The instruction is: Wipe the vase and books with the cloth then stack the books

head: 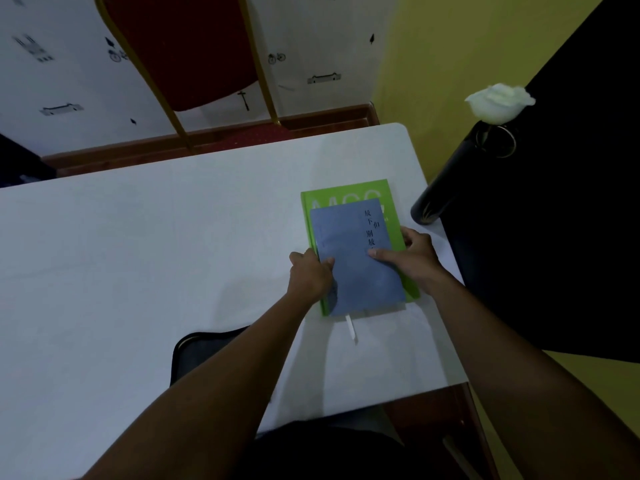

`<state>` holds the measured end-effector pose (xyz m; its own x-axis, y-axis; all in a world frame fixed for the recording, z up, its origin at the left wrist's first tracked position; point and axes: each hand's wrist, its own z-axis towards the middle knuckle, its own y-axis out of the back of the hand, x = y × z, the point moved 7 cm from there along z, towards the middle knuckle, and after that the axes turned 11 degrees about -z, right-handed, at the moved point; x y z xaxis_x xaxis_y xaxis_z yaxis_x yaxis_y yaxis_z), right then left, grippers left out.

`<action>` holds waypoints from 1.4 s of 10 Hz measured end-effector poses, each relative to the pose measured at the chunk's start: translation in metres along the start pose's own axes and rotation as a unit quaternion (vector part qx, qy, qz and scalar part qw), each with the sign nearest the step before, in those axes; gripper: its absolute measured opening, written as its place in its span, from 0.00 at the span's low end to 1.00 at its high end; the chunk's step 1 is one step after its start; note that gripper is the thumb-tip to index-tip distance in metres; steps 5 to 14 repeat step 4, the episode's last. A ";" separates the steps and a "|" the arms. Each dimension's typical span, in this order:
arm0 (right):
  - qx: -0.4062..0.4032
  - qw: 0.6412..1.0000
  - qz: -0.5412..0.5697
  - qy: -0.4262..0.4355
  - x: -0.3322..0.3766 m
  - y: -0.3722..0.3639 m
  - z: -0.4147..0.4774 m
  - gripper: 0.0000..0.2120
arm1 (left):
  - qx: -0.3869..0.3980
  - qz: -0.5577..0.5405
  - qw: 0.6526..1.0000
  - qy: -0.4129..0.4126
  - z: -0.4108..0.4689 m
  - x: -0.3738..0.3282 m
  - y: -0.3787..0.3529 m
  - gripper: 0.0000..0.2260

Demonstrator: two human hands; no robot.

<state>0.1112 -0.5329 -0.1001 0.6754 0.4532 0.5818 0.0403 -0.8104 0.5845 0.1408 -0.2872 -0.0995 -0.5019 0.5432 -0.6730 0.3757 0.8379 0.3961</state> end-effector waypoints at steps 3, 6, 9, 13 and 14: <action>-0.105 0.988 -0.089 0.070 0.032 0.007 -0.033 0.53 | 0.065 0.060 0.986 -0.144 -0.019 -0.002 0.019 0.18; -0.161 0.956 -0.096 0.226 0.069 -0.008 -0.060 0.38 | 0.036 0.083 0.977 -0.193 -0.030 -0.015 0.048 0.23; -0.161 0.956 -0.096 0.226 0.069 -0.008 -0.060 0.38 | 0.036 0.083 0.977 -0.193 -0.030 -0.015 0.048 0.23; -0.161 0.956 -0.096 0.226 0.069 -0.008 -0.060 0.38 | 0.036 0.083 0.977 -0.193 -0.030 -0.015 0.048 0.23; -0.161 0.956 -0.096 0.226 0.069 -0.008 -0.060 0.38 | 0.036 0.083 0.977 -0.193 -0.030 -0.015 0.048 0.23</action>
